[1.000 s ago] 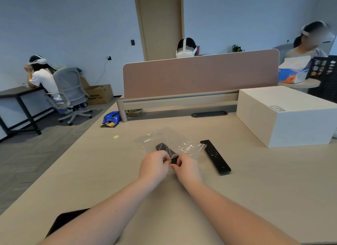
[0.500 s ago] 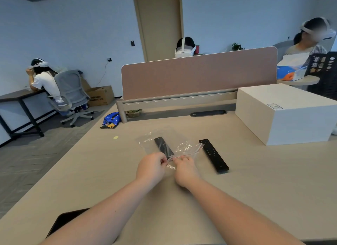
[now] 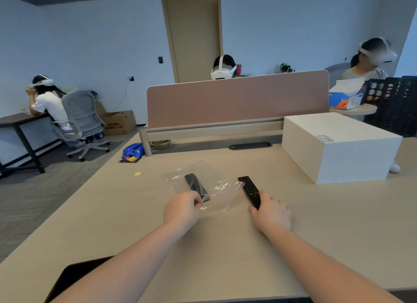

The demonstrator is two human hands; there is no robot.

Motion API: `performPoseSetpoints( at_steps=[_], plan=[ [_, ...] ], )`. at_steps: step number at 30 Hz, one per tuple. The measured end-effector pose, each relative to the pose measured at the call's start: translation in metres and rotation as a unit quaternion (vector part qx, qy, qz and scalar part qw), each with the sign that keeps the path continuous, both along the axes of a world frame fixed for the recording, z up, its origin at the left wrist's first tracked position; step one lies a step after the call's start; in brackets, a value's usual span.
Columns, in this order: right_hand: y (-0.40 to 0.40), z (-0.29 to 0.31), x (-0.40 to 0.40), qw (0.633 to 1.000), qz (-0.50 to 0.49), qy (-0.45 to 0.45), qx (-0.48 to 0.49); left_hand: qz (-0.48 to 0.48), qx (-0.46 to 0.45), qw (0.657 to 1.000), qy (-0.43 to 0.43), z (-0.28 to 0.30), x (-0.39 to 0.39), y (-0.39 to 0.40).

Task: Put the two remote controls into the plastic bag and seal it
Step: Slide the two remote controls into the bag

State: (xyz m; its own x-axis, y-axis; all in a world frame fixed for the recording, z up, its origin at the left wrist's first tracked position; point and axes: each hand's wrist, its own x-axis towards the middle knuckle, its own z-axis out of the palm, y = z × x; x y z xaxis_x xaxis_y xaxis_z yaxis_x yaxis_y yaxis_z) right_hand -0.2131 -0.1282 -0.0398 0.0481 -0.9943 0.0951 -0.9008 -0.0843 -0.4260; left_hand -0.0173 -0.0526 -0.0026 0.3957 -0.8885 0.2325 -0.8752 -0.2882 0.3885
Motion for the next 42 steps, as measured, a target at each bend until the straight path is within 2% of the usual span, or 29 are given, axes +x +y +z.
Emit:
performPoseSetpoints(
  at_steps=[3,7,10,13,16,21,23,27,29,35,42],
  plan=[
    [-0.003,-0.002,-0.004,1.0,0.014,-0.001,-0.002,0.001,-0.004,1.0,-0.004,0.004,-0.003,0.003],
    [0.004,0.008,-0.003,0.996,0.01,-0.088,-0.031,-0.02,-0.031,0.999,-0.012,0.009,-0.003,0.005],
    [0.01,0.021,-0.001,0.985,0.039,-0.151,-0.075,-0.074,-0.054,0.995,-0.03,0.006,-0.002,0.005],
    [0.018,0.037,-0.002,0.969,0.087,-0.216,-0.08,-0.111,-0.015,0.991,-0.073,0.002,-0.001,0.0],
    [0.026,0.05,-0.008,0.958,0.107,-0.25,-0.09,-0.107,0.033,0.989,-0.096,0.003,-0.005,-0.007],
    [0.049,0.078,-0.019,0.937,0.145,-0.271,-0.167,-0.095,0.03,0.99,-0.098,0.01,-0.007,-0.01],
    [0.061,0.09,-0.023,0.94,0.171,-0.26,-0.144,-0.087,0.034,0.991,-0.096,0.013,-0.006,-0.01],
    [0.068,0.097,-0.026,0.973,0.195,-0.117,-0.035,-0.075,0.022,0.993,-0.09,0.017,-0.005,-0.009],
    [0.067,0.093,-0.025,0.979,0.188,-0.082,-0.015,-0.074,0.015,0.991,-0.107,0.018,-0.006,-0.008],
    [0.067,0.075,-0.01,0.977,0.196,-0.065,-0.056,-0.077,0.019,0.985,-0.154,0.019,-0.012,-0.001],
    [0.057,0.049,0.021,0.973,0.193,0.0,-0.125,-0.092,-0.01,0.981,-0.169,0.011,-0.005,0.0]
  ],
)
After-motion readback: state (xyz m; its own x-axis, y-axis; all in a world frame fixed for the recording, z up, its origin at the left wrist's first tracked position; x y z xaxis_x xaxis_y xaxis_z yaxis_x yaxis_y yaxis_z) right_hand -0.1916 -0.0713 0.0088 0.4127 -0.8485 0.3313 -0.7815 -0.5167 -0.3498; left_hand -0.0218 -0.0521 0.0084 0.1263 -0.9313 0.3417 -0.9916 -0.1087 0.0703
